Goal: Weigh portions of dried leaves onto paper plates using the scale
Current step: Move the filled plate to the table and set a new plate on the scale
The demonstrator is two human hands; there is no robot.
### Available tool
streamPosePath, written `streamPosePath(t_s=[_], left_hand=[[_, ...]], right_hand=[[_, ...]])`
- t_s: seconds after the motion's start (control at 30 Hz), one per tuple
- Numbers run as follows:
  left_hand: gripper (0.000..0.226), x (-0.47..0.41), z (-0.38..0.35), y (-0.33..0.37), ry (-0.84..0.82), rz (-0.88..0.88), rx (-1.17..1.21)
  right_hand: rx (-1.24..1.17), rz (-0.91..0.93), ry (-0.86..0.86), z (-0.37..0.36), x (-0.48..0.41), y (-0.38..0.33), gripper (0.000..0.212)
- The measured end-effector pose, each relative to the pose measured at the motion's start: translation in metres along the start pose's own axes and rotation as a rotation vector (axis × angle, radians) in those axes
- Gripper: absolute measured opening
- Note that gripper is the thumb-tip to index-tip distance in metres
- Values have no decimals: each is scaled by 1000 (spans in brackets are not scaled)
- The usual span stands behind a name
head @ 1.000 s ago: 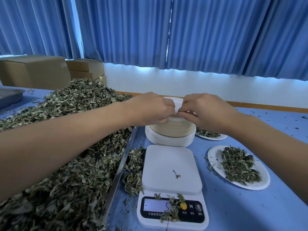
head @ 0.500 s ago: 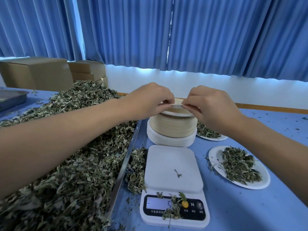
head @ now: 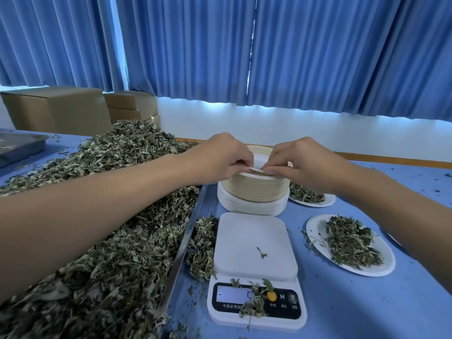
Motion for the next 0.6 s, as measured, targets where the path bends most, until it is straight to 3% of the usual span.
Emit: streamPosePath(t_s=[0.37,0.6], left_hand=[[11,-3,0,-3,10,-17,9],[10,-3,2,-3,11,-7,5]], right_hand=[[24,17,-30,1,-2,-2,19],[230,36,-89,1,-3,-13,29]])
Point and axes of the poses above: each hand's wrist, its own x-axis away from the middle knuckle, its own z-axis out of the back of the hand, y = z × x, the point moved 4 cm from there along -x, towards the middle knuckle, and after that the axes turned 14 degrees about -x, right-handed, at the moved point
